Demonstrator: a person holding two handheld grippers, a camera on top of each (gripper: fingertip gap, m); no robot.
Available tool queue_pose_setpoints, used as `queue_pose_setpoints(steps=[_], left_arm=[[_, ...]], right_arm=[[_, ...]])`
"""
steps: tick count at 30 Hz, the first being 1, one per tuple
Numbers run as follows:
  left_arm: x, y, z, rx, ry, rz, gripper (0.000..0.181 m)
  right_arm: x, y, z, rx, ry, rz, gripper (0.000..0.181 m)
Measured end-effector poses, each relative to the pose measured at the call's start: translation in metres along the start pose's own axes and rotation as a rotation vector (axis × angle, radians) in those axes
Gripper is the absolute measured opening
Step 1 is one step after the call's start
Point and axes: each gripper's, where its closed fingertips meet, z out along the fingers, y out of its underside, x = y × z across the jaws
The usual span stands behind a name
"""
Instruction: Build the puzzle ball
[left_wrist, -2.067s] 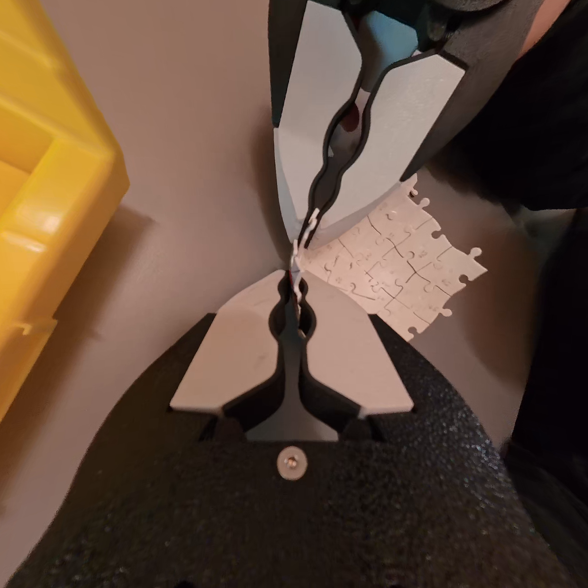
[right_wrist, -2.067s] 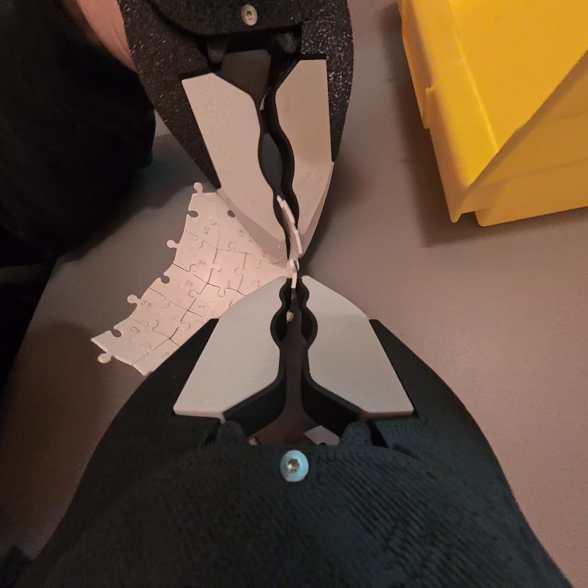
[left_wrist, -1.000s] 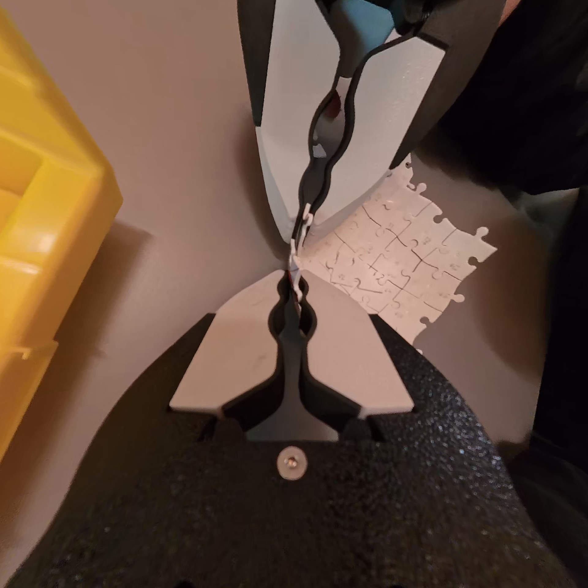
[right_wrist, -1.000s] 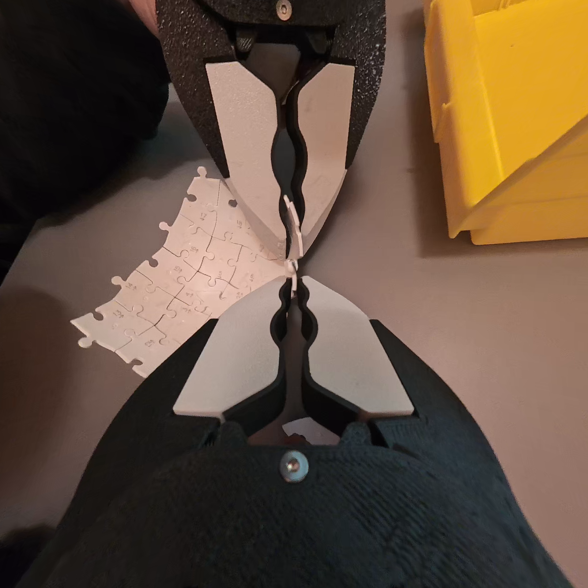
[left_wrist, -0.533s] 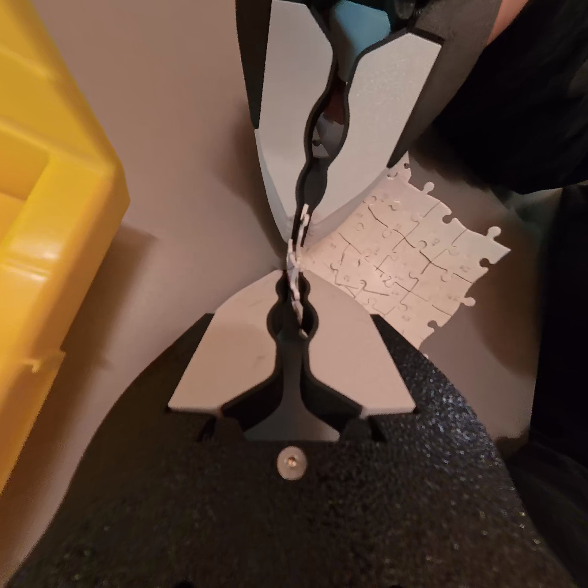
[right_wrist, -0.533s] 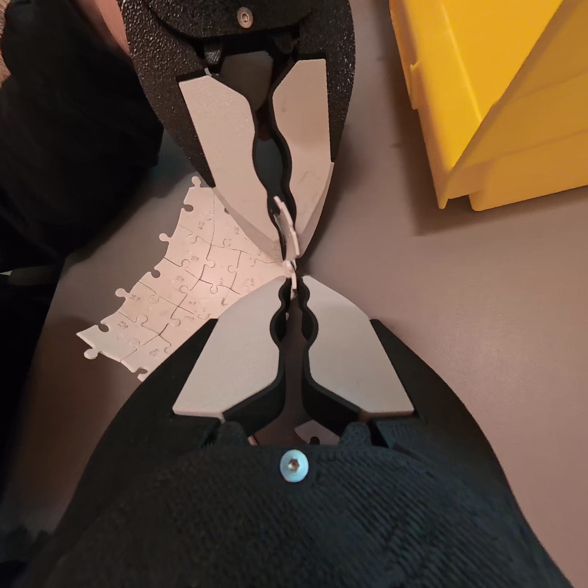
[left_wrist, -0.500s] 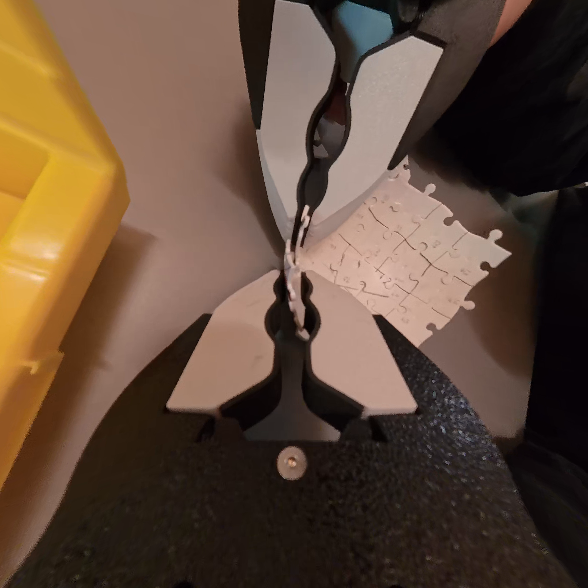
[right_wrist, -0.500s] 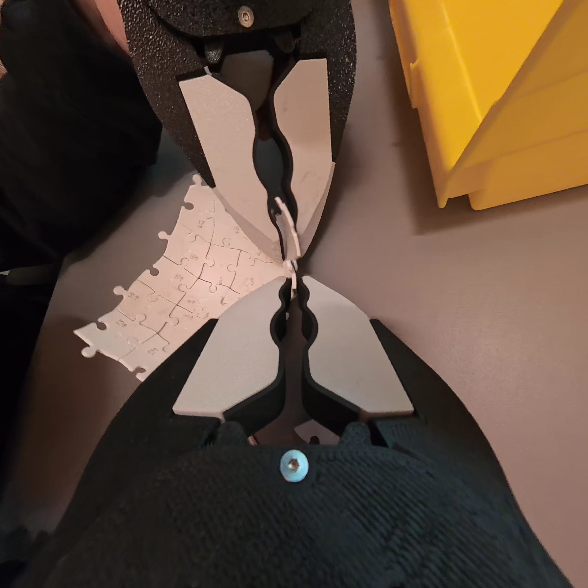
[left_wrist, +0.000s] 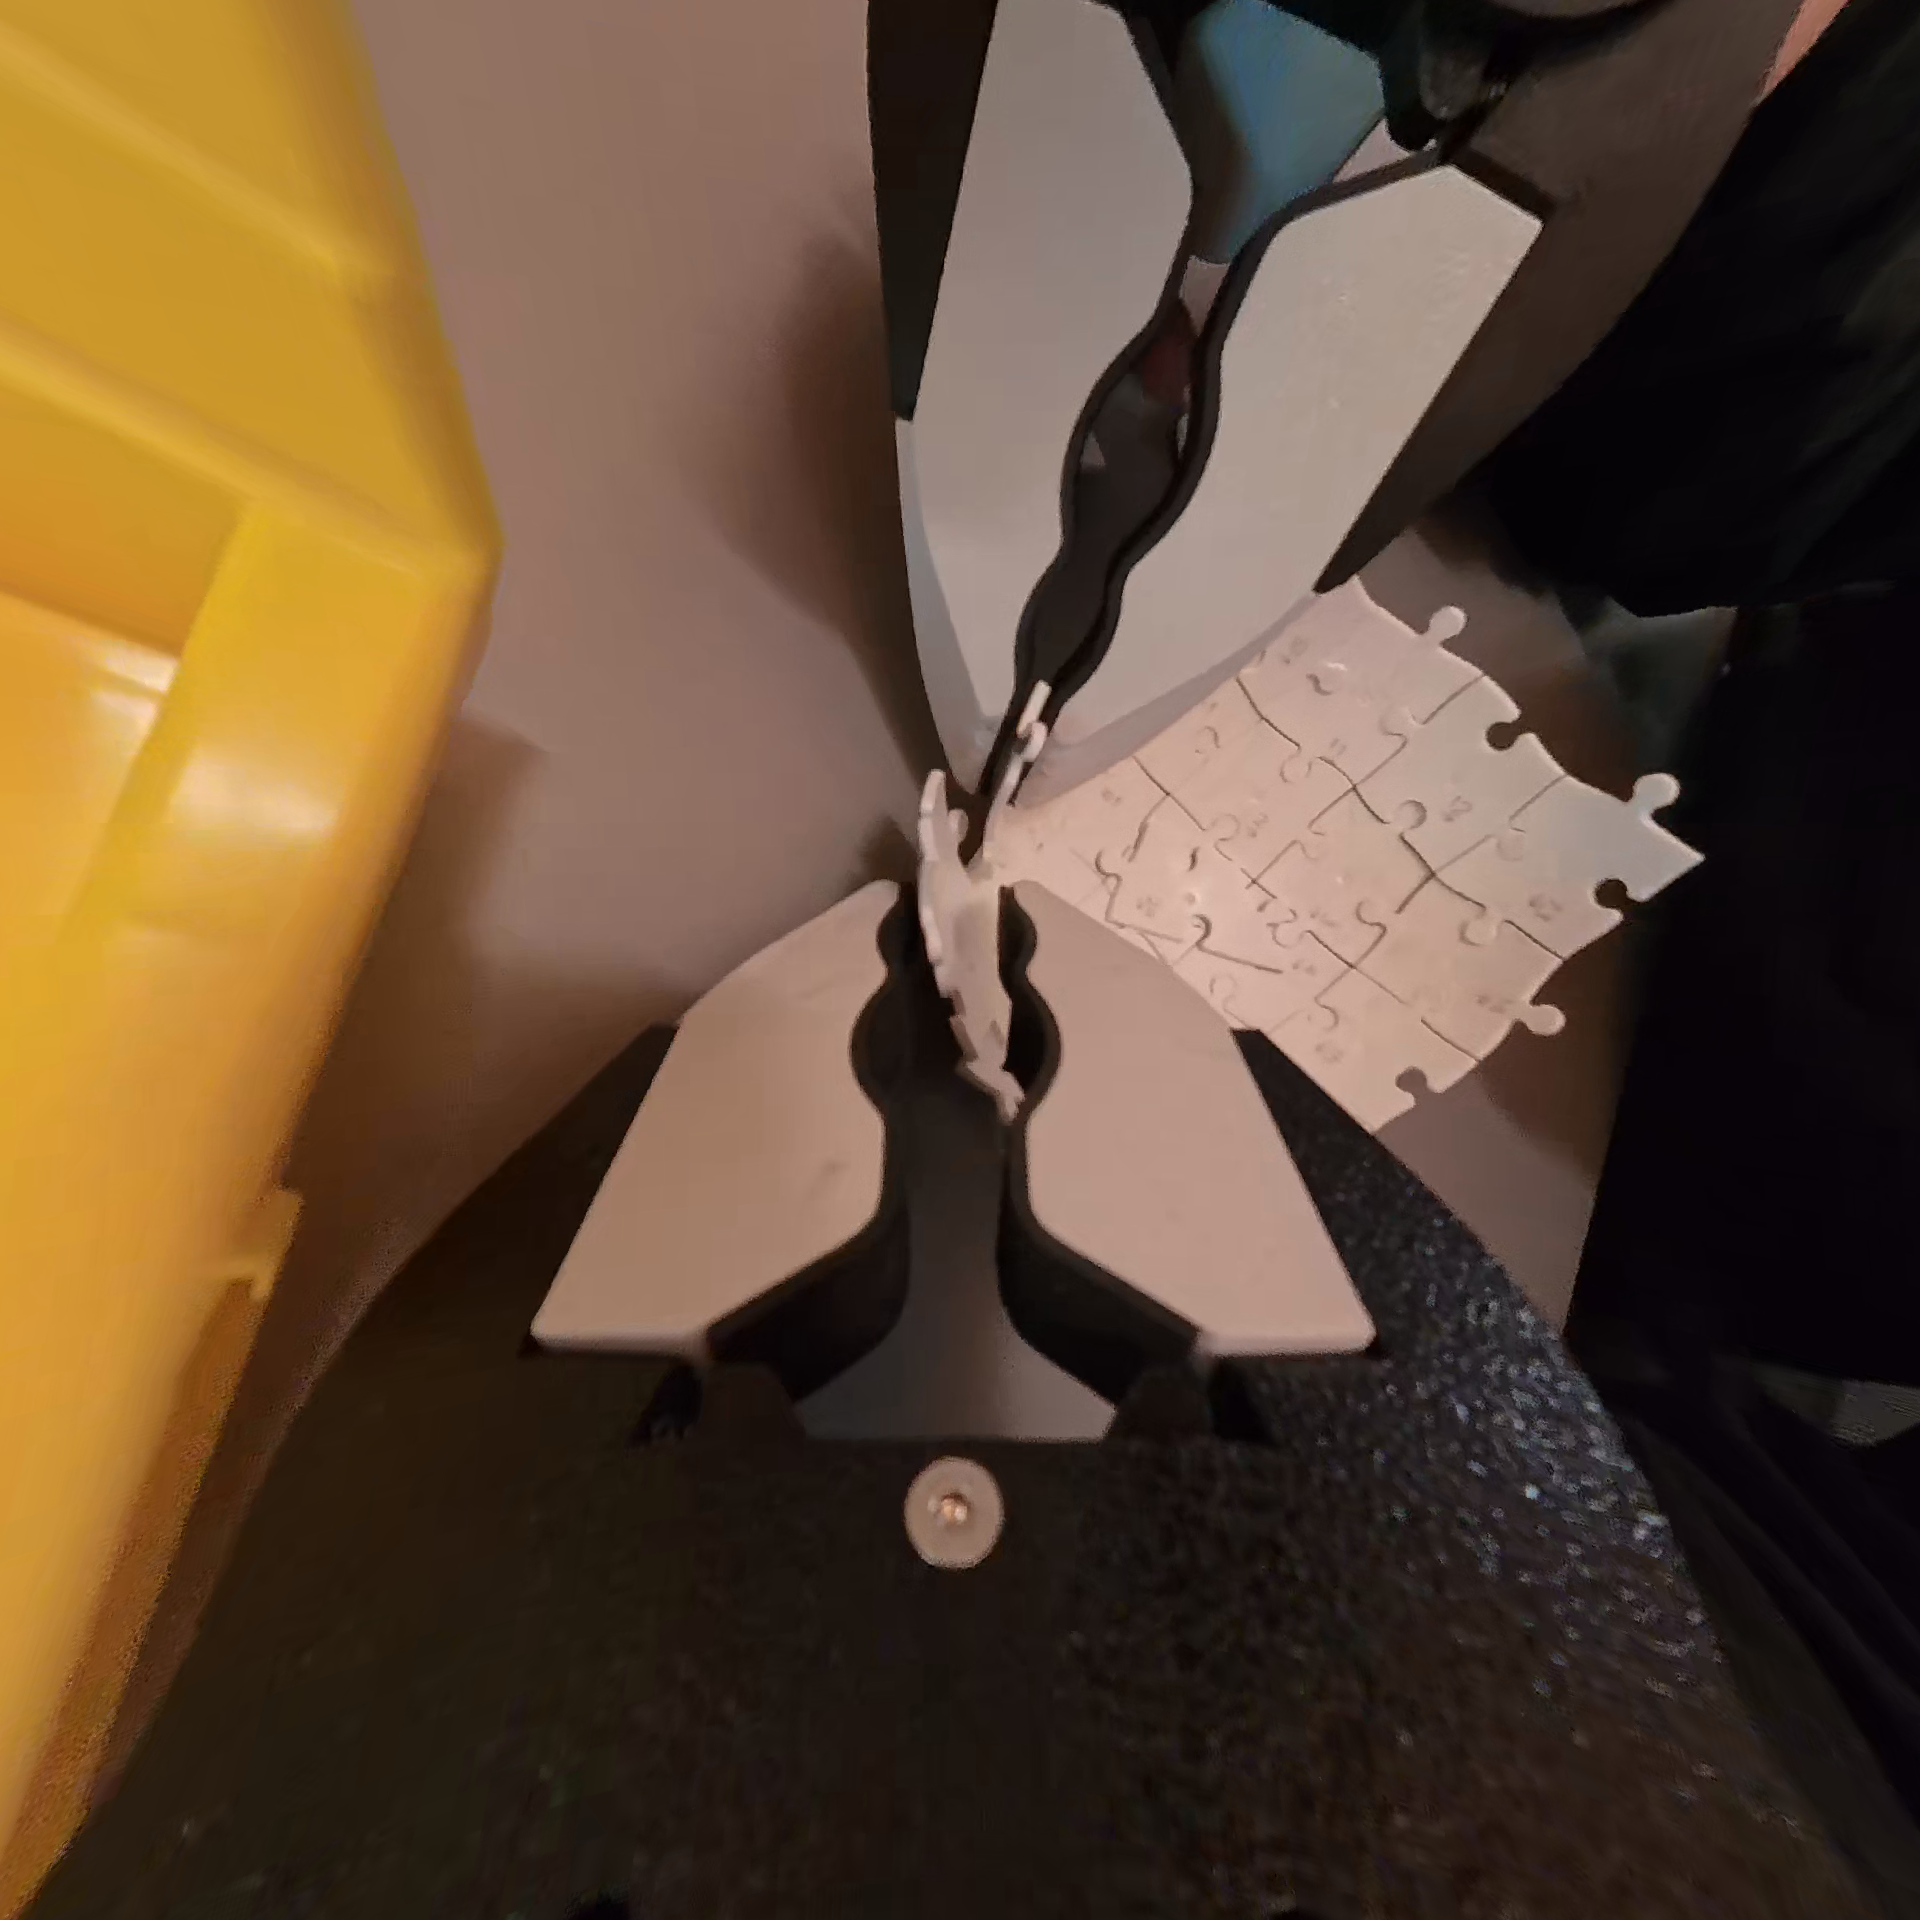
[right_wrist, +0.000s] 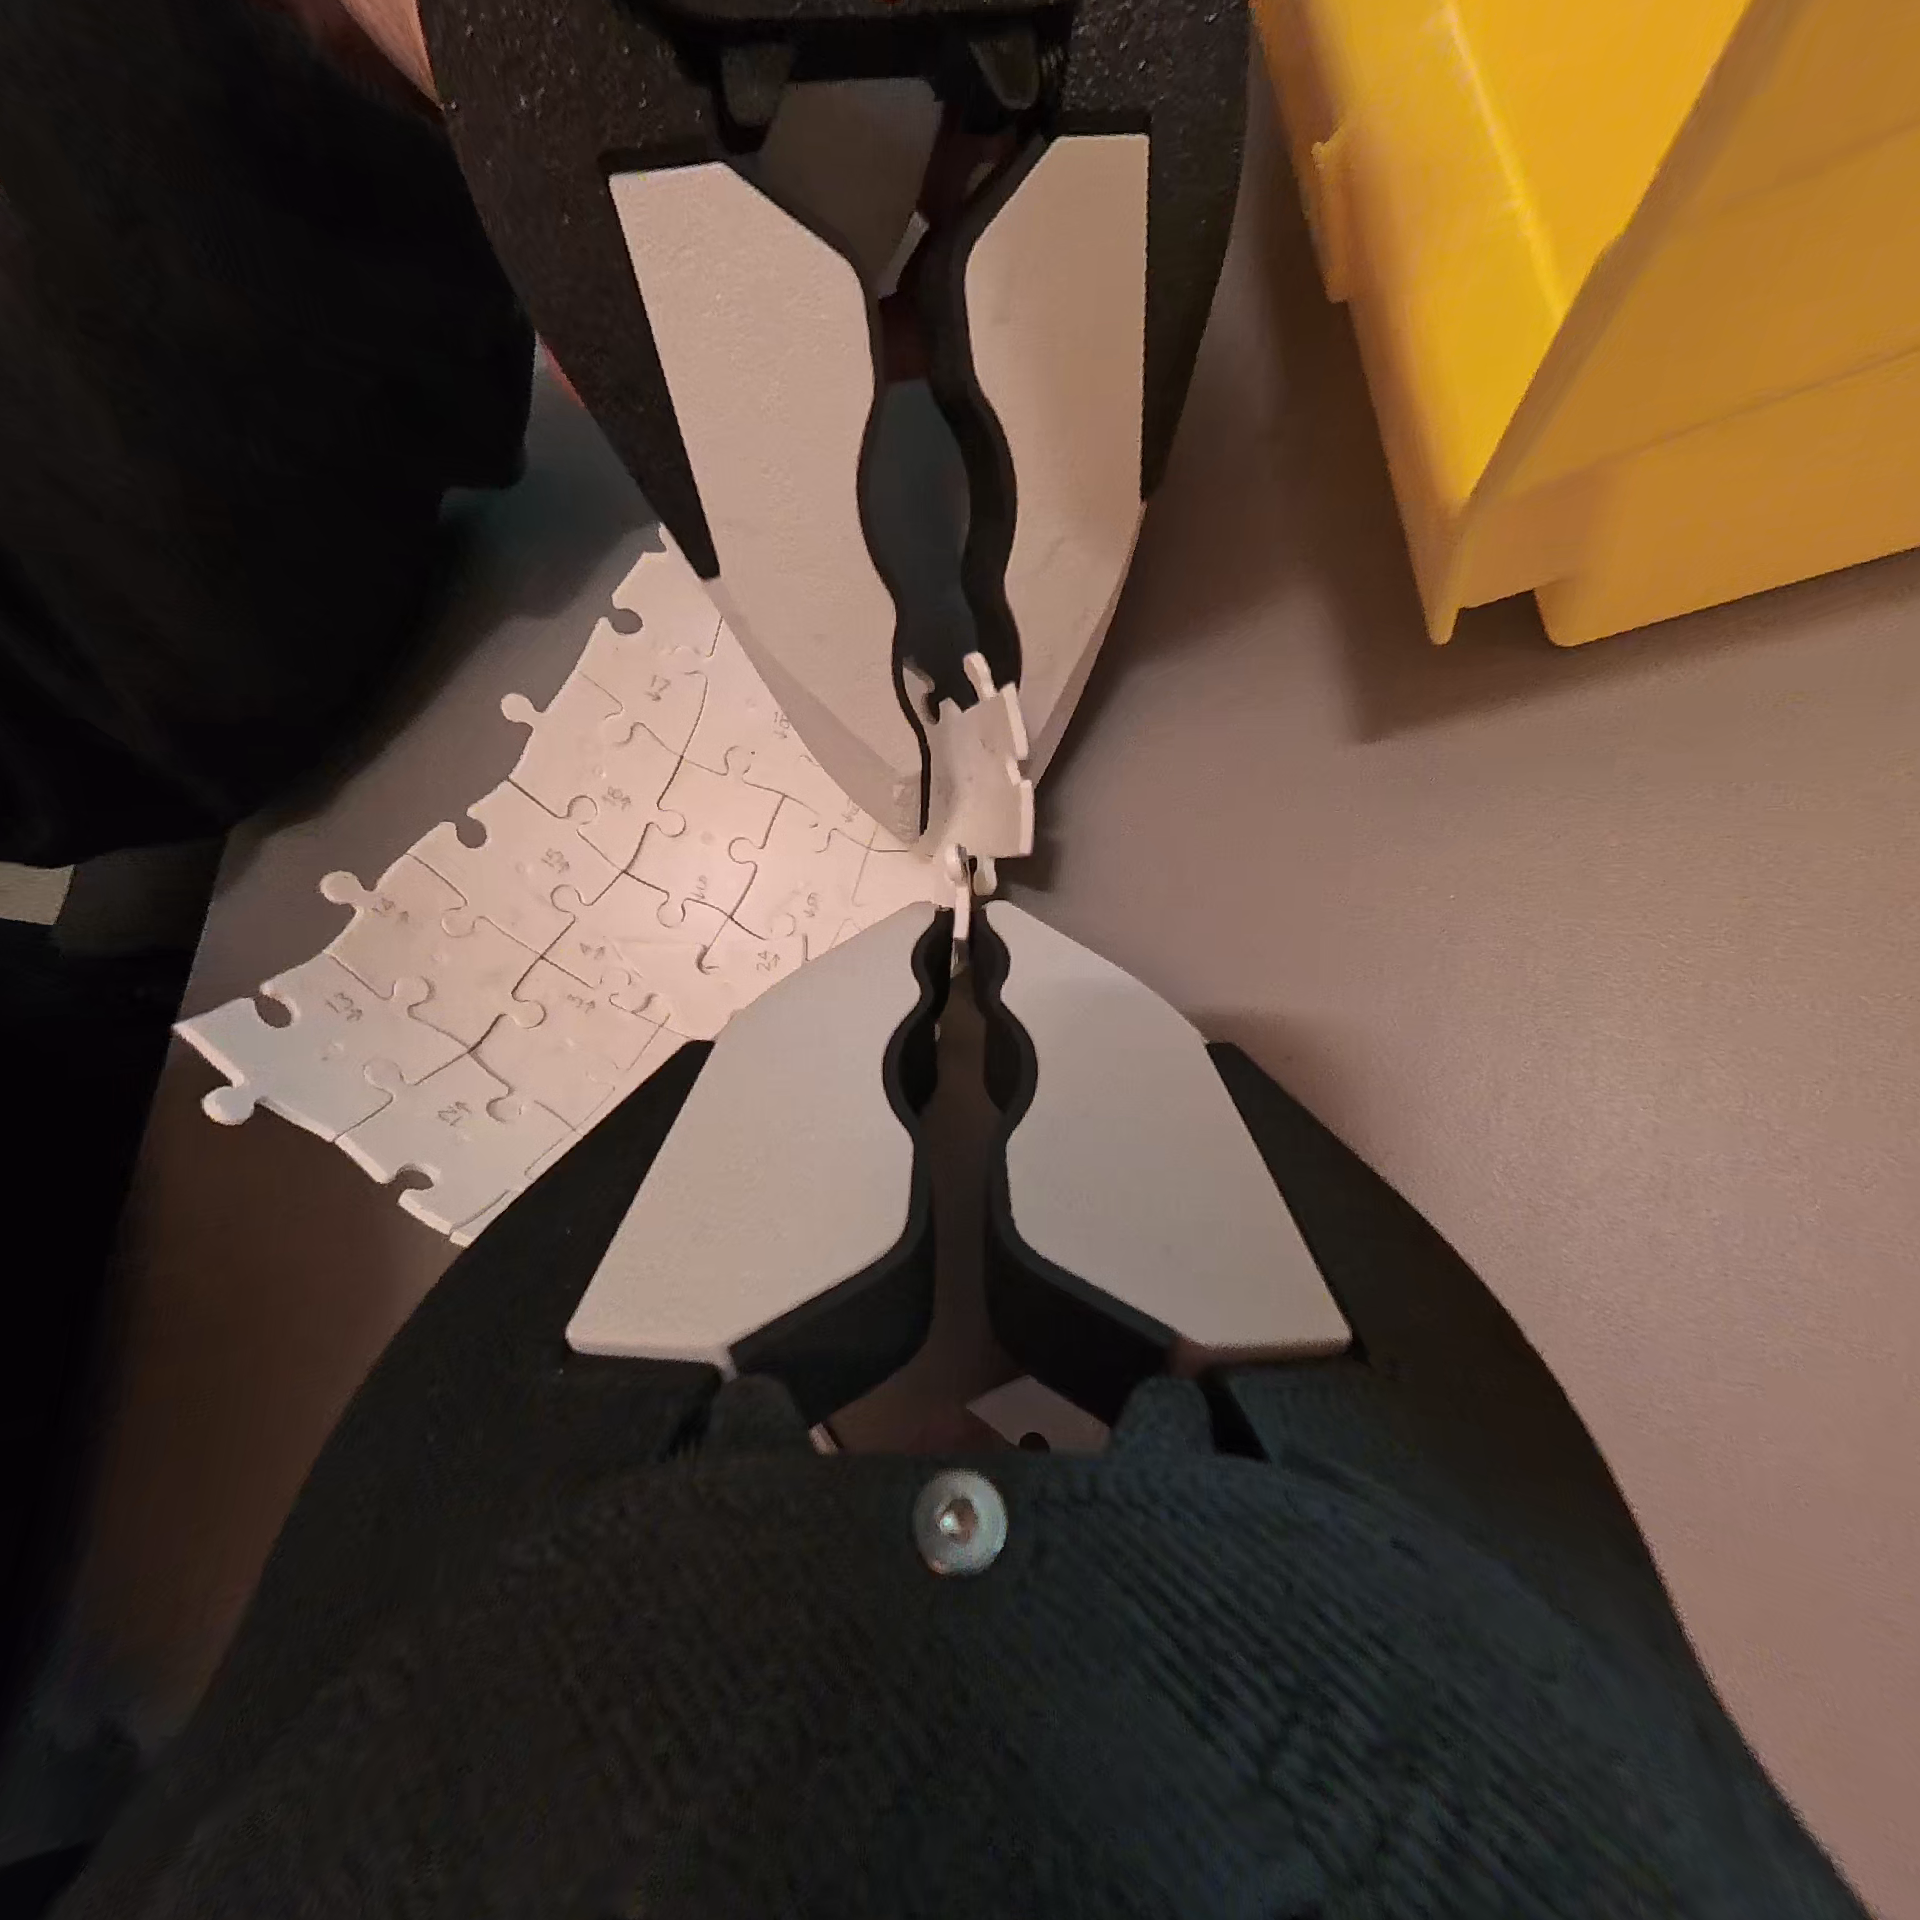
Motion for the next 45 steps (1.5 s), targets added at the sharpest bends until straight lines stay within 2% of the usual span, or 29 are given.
queue_pose_setpoints(steps=[4,12,16,34,43,45], left_arm=[[-0.002,0.001,-0.001,-0.037,0.019,0.015,0.020],[0.003,-0.002,0.003,-0.096,0.080,0.006,0.018],[0.005,0.003,0.005,-0.138,0.038,0.045,0.006],[0.006,0.002,0.004,-0.075,0.025,0.034,0.004],[0.007,0.004,0.006,-0.082,0.041,-0.003,0.005],[0.007,0.003,0.006,-0.075,0.045,-0.011,0.010]], right_arm=[[0.000,0.000,0.000,0.009,-0.013,-0.012,0.003],[-0.002,-0.001,0.000,0.002,-0.013,-0.045,0.003],[-0.003,0.000,0.000,0.001,-0.023,-0.007,0.003],[-0.003,0.000,-0.001,0.036,-0.075,0.217,0.004],[-0.003,0.001,0.002,0.028,-0.079,0.201,0.004],[-0.003,0.001,0.002,0.025,-0.076,0.200,0.004]])
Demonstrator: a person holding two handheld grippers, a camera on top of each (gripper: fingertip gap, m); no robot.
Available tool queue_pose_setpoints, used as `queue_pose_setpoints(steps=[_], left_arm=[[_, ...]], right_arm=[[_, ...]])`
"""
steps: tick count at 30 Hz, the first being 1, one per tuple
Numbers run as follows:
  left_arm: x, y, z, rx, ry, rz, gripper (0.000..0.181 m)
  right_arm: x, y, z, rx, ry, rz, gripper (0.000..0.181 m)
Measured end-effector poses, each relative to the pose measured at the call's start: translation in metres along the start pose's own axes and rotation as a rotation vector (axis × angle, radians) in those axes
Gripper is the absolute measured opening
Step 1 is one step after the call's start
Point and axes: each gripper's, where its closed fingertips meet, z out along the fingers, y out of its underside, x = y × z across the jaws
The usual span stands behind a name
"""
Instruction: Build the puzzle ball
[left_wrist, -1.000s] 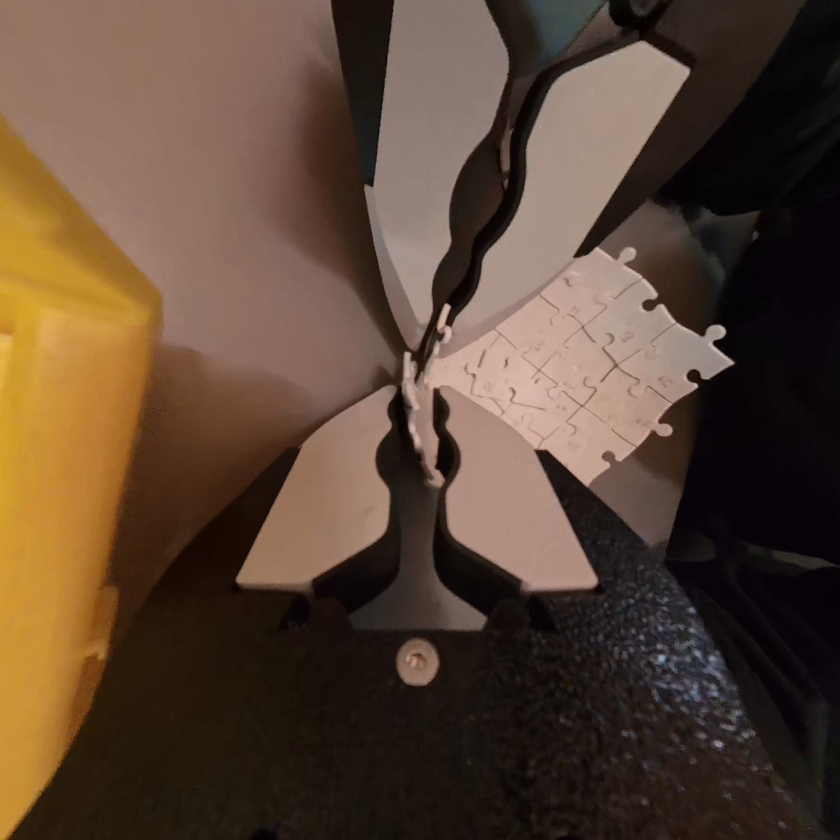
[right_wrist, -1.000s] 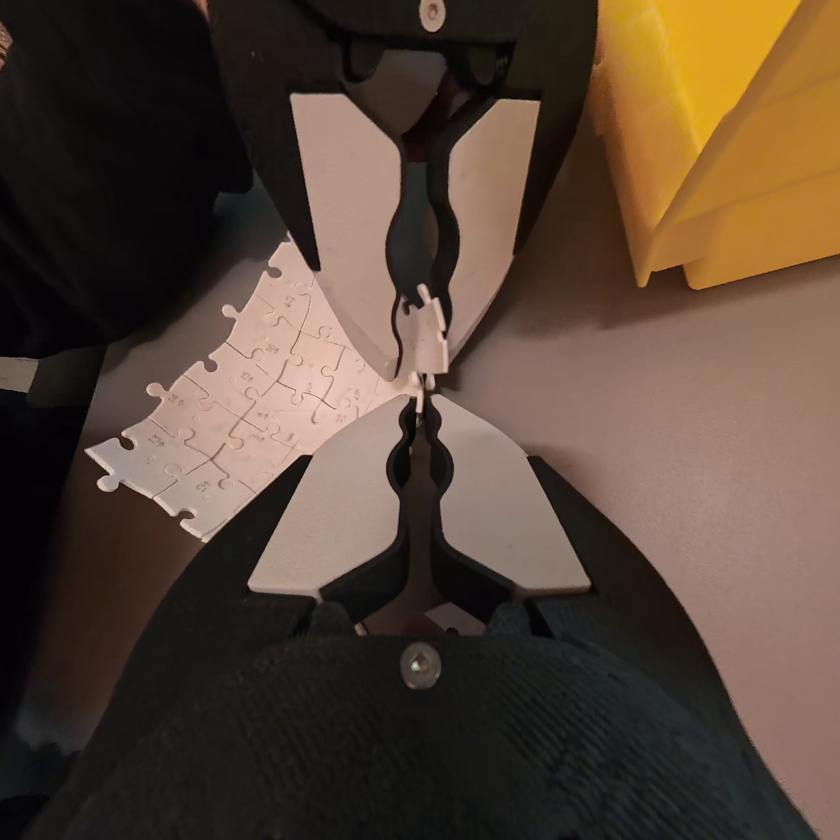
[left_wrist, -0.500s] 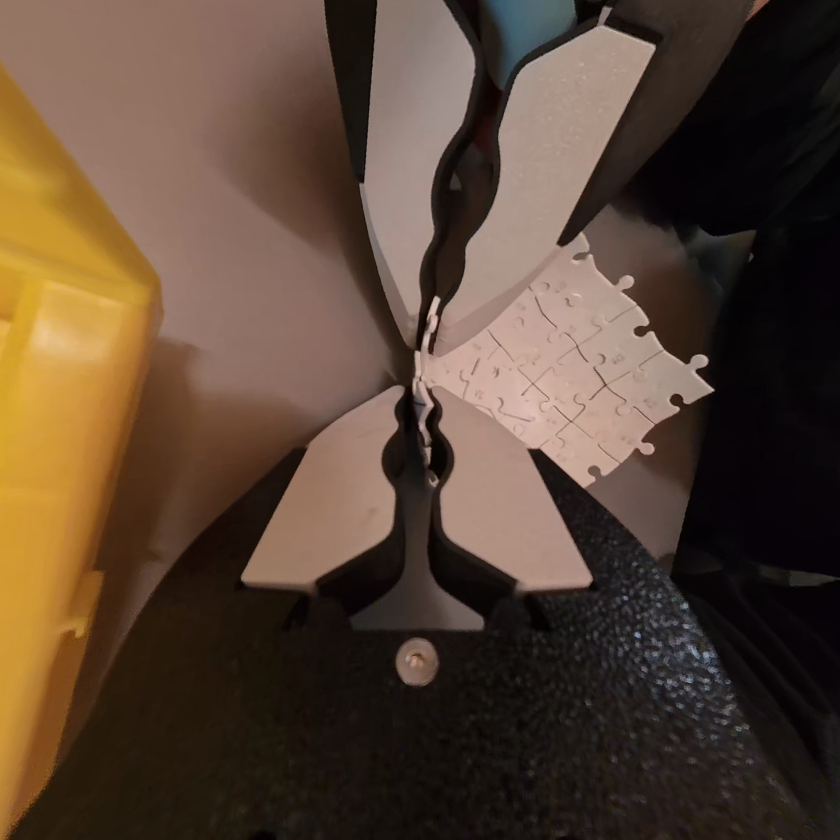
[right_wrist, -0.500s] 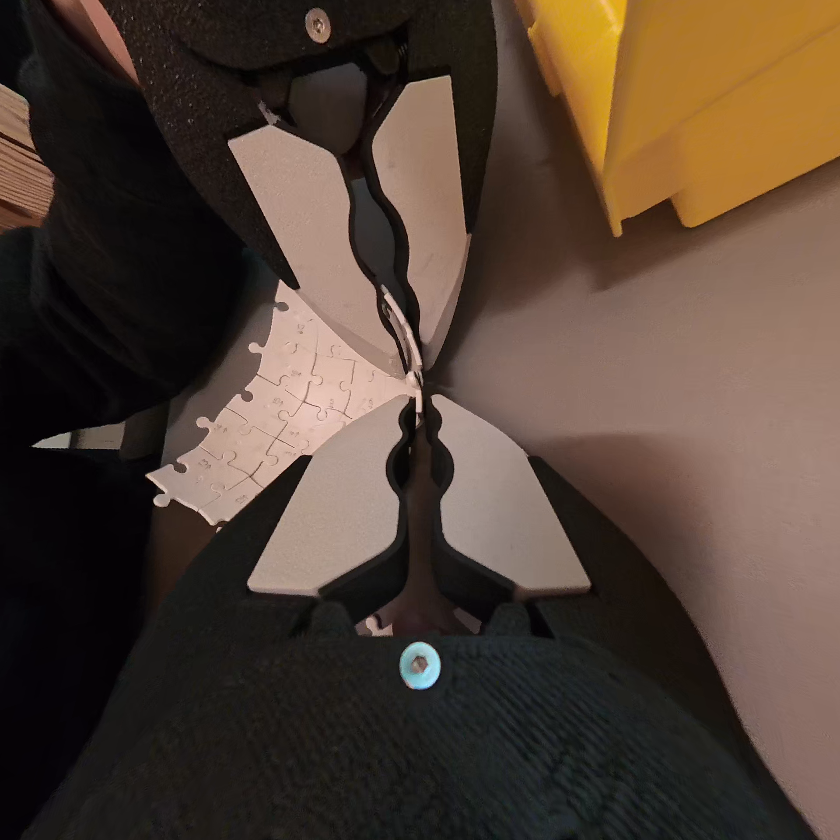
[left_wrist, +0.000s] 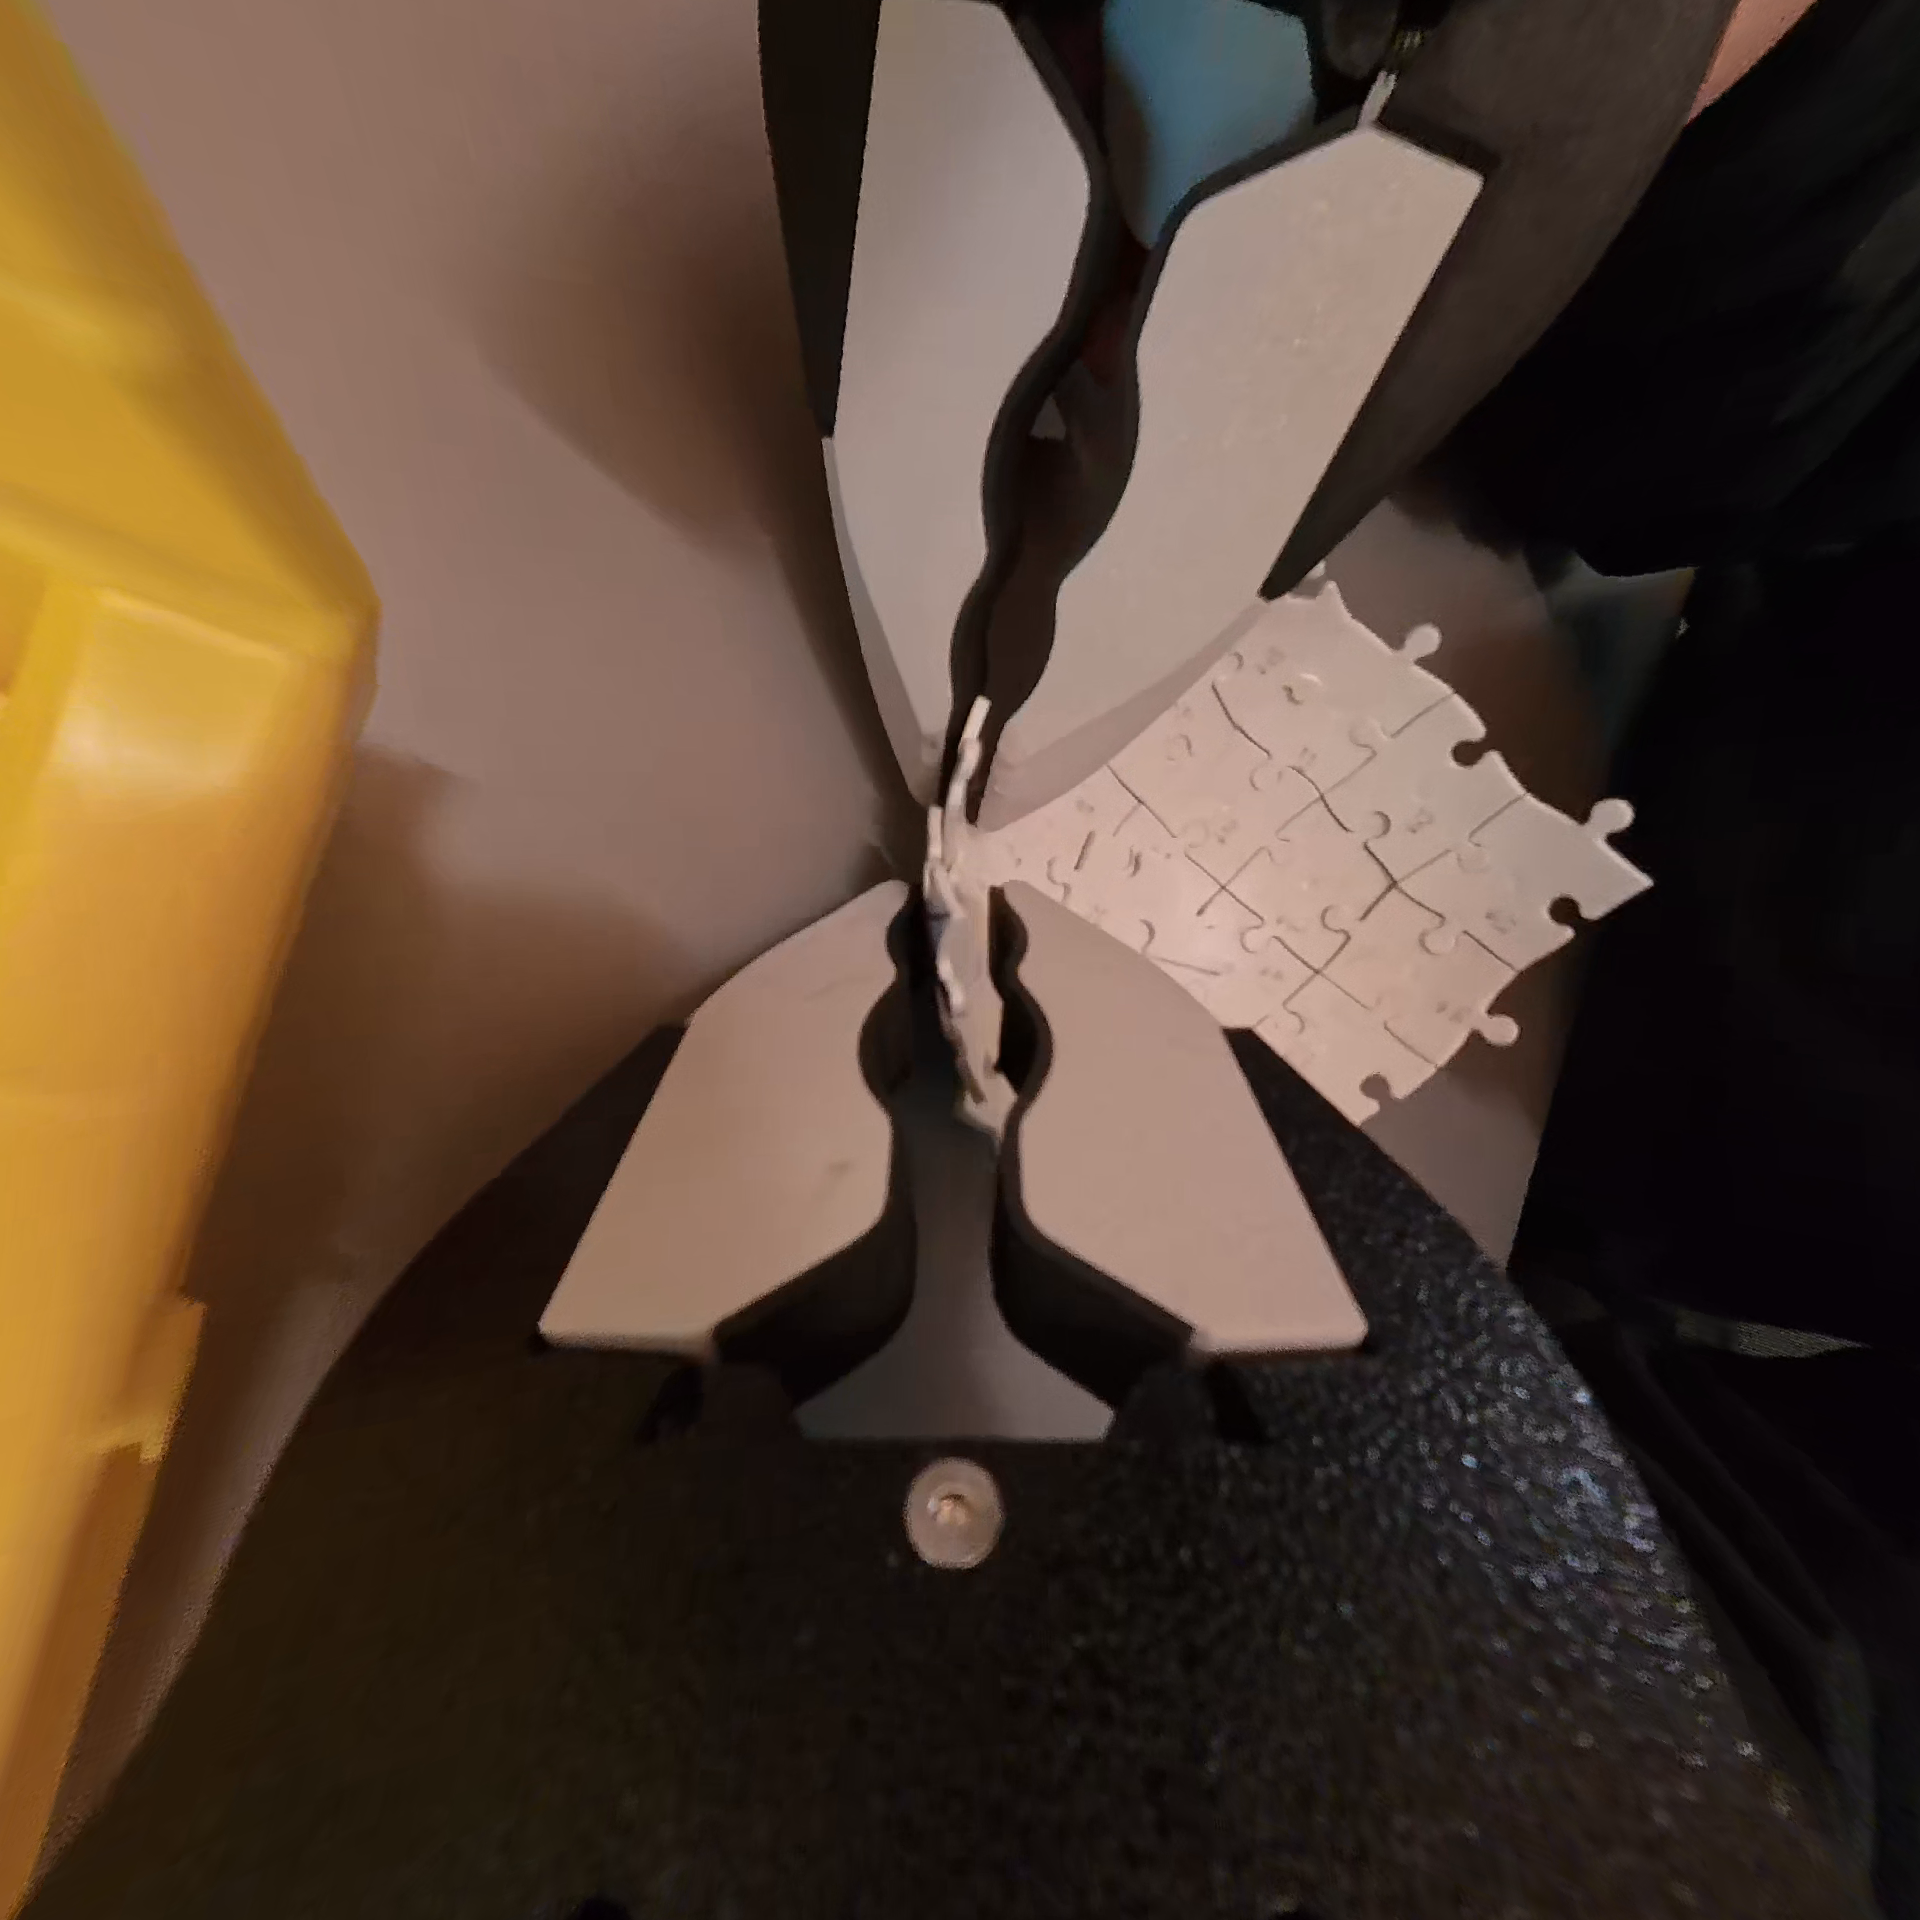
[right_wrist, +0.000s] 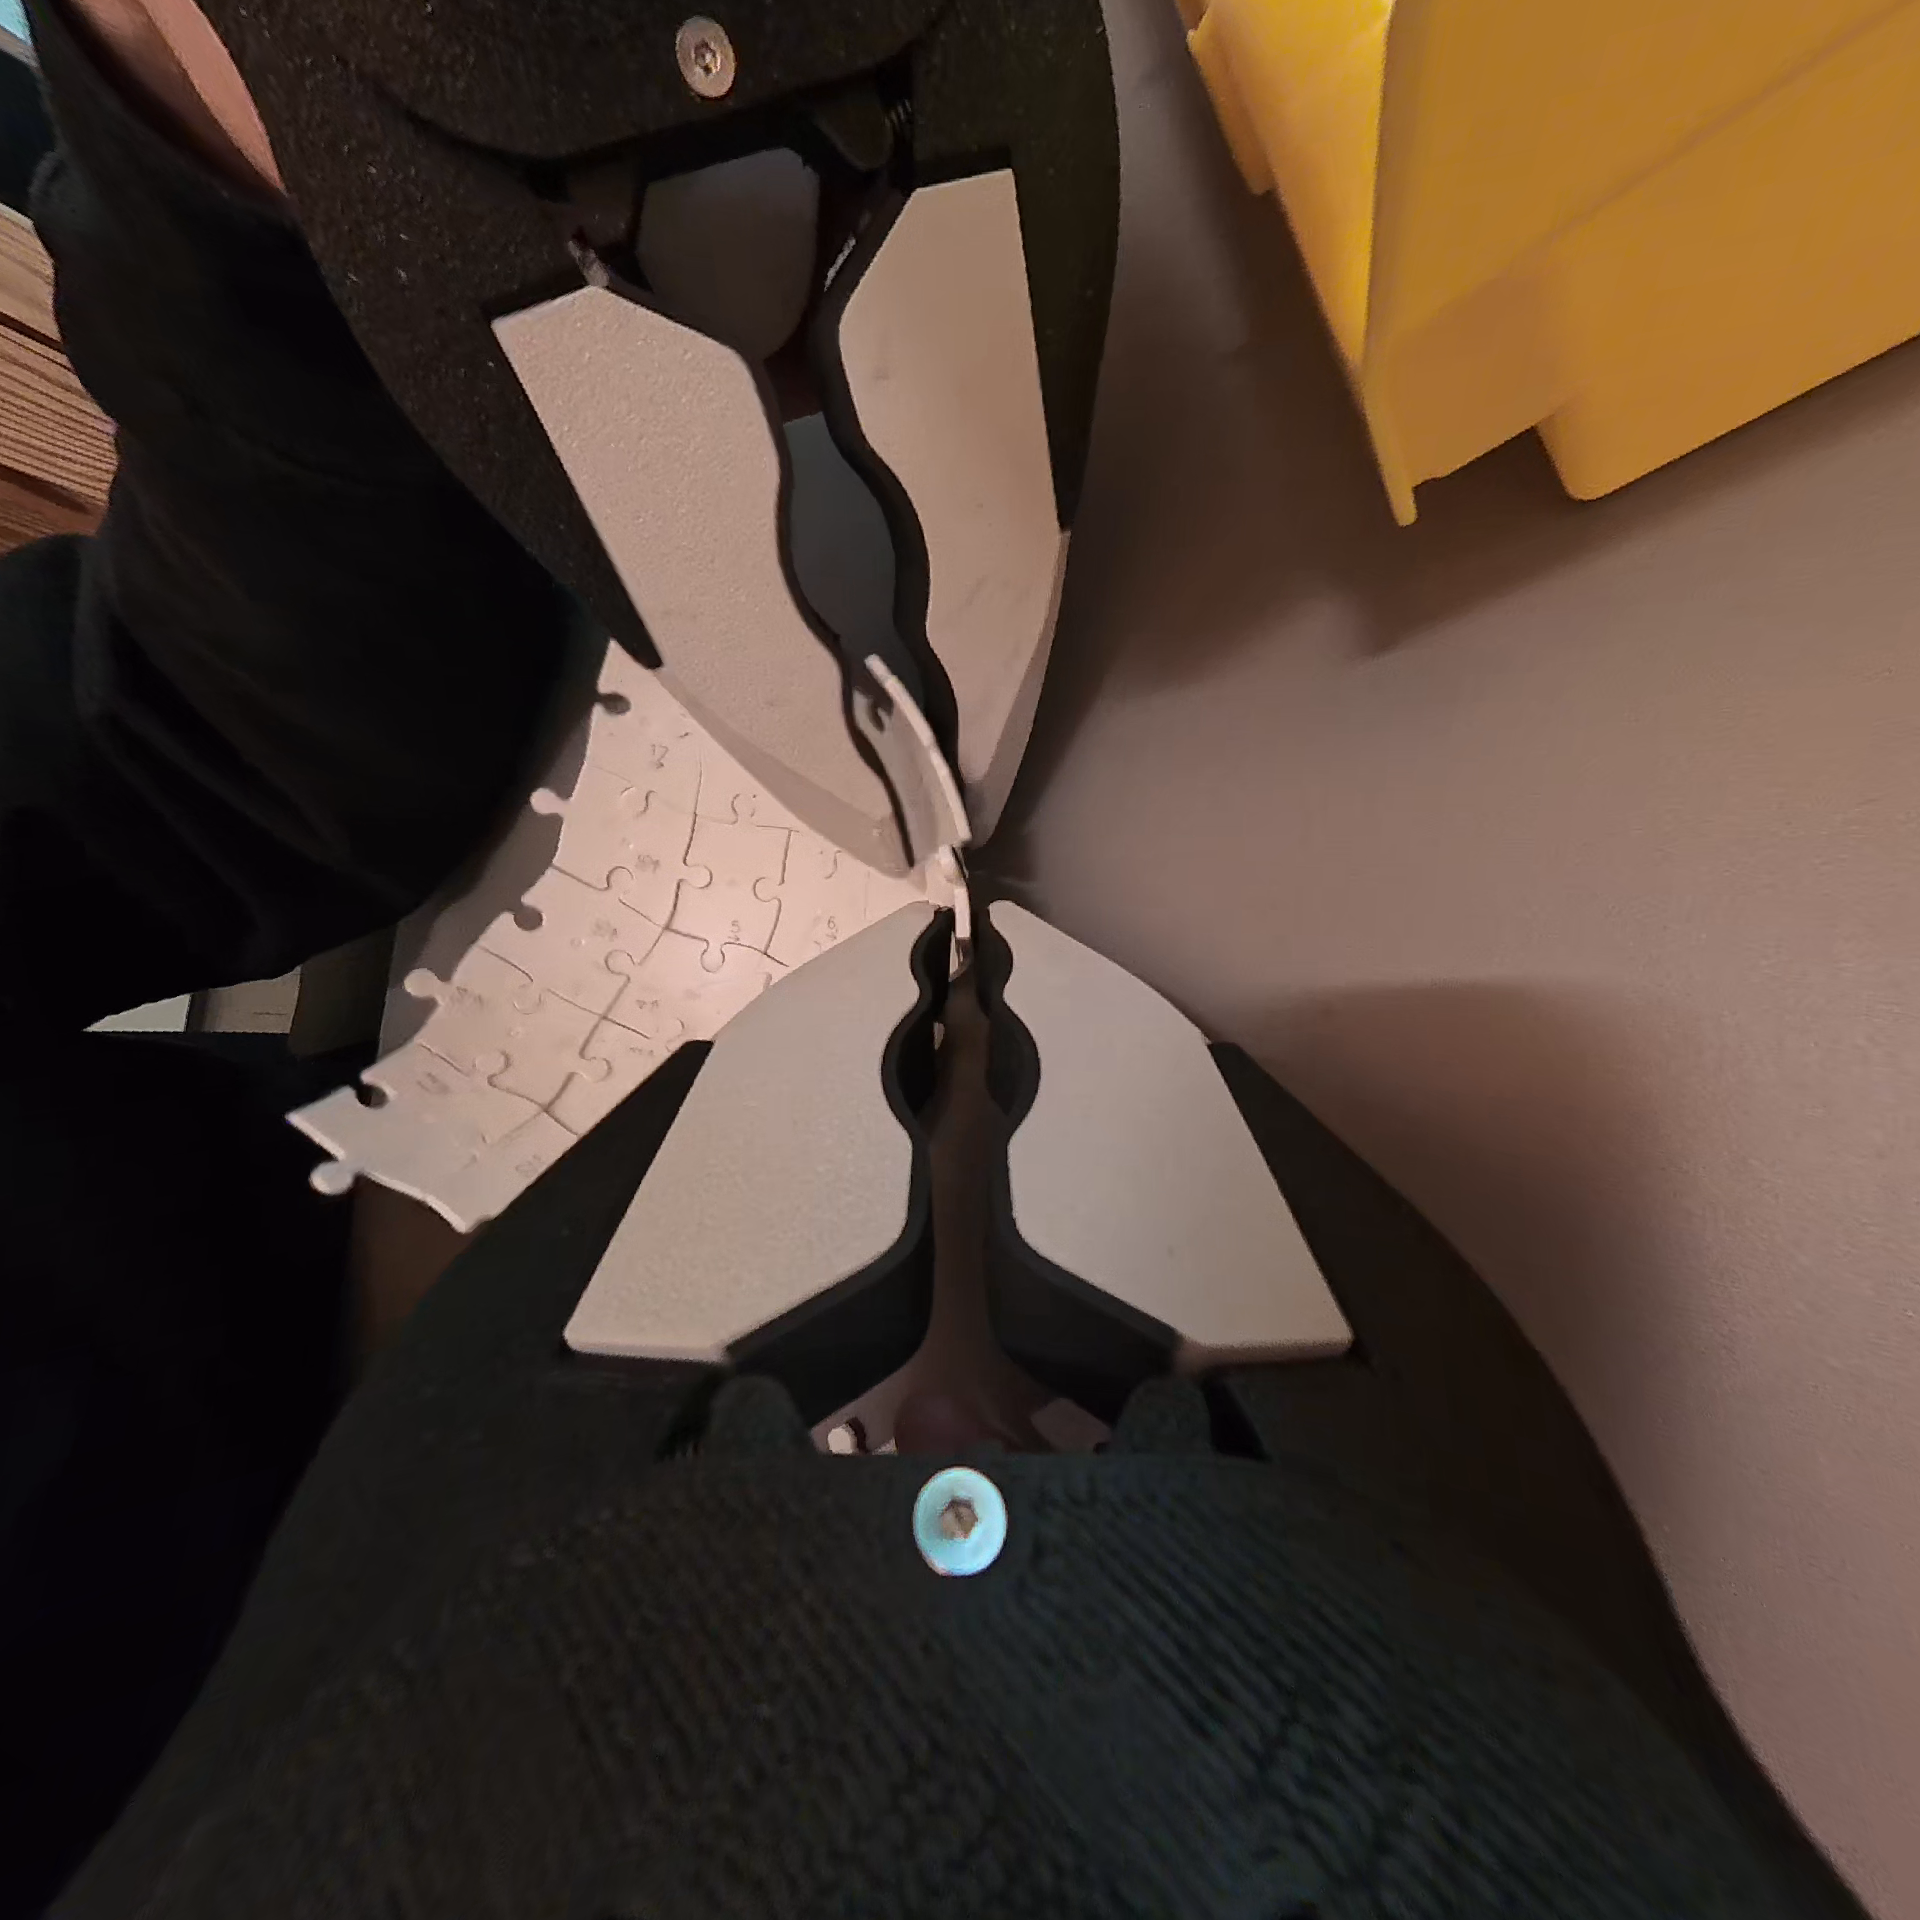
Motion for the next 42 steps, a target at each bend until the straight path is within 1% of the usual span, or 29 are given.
queue_pose_setpoints(steps=[4,15,21,27,31,36,40,42], left_arm=[[-0.001,-0.004,-0.001,0.015,-0.015,-0.008,0.013],[-0.002,-0.004,0.000,-0.007,-0.031,-0.010,0.005],[-0.002,-0.005,-0.003,0.020,-0.022,0.008,0.005],[-0.006,-0.009,-0.008,0.070,-0.028,0.024,0.005],[-0.006,-0.011,-0.011,0.089,-0.040,0.042,0.004],[-0.007,-0.013,-0.014,0.105,-0.054,0.056,0.004],[-0.003,-0.016,-0.016,0.121,-0.053,0.081,0.005],[-0.004,-0.016,-0.016,0.118,-0.060,0.079,0.005]], right_arm=[[0.000,0.000,0.001,-0.002,-0.001,0.001,0.004],[-0.001,-0.001,0.001,0.007,-0.007,0.021,0.003],[-0.001,-0.003,0.000,0.028,-0.021,0.032,0.003],[0.002,-0.008,-0.002,0.060,-0.003,0.025,0.004],[0.003,-0.006,0.000,0.039,0.006,0.011,0.008],[0.002,-0.008,0.002,0.049,0.001,0.002,0.006],[-0.004,-0.012,0.006,0.065,-0.031,-0.050,0.006],[-0.003,-0.012,0.007,0.063,-0.023,-0.064,0.005]])
